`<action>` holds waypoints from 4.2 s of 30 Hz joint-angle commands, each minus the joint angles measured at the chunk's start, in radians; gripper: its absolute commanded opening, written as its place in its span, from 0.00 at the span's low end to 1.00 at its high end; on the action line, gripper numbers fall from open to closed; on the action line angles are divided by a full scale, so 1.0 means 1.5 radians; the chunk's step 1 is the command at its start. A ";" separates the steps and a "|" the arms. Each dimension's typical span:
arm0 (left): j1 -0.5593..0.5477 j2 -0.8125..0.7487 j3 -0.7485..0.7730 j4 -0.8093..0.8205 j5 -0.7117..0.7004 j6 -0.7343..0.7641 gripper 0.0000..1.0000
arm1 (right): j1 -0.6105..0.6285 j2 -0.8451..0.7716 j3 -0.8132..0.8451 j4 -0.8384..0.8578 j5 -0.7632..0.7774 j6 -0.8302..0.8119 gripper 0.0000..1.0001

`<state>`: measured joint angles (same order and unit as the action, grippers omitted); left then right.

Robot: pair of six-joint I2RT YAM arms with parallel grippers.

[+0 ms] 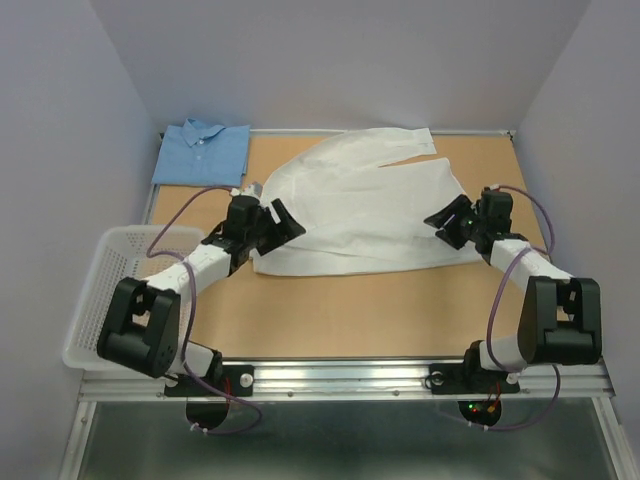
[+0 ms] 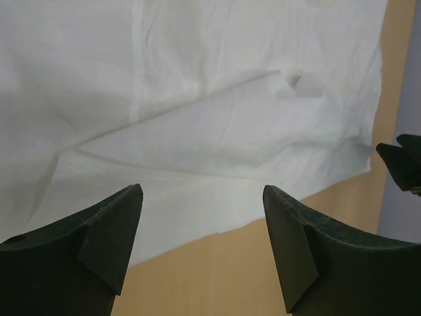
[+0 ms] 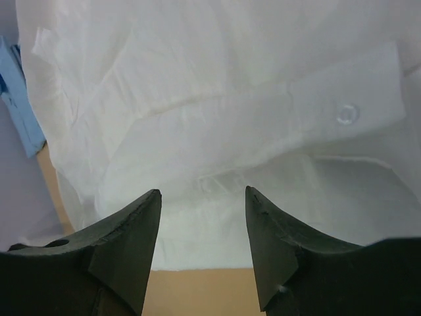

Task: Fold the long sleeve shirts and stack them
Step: Fold the shirt

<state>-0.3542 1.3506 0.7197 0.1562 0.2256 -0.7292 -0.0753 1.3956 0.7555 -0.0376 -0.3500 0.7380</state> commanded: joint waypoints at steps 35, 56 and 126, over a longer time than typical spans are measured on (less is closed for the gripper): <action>-0.149 0.375 0.365 0.098 0.183 -0.067 0.80 | 0.105 0.174 -0.017 0.551 -0.113 0.228 0.57; -0.073 0.330 0.165 0.237 0.088 -0.056 0.78 | 0.008 0.318 -0.065 0.652 -0.132 0.200 0.56; -0.187 0.588 0.673 -0.205 0.014 0.457 0.34 | 0.011 0.127 0.013 -0.118 0.279 -0.132 0.49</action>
<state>-0.6331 2.2372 1.6890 -0.1669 0.2062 -0.0380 -0.0624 1.5707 0.8192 -0.2222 0.0212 0.5285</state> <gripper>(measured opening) 0.348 0.493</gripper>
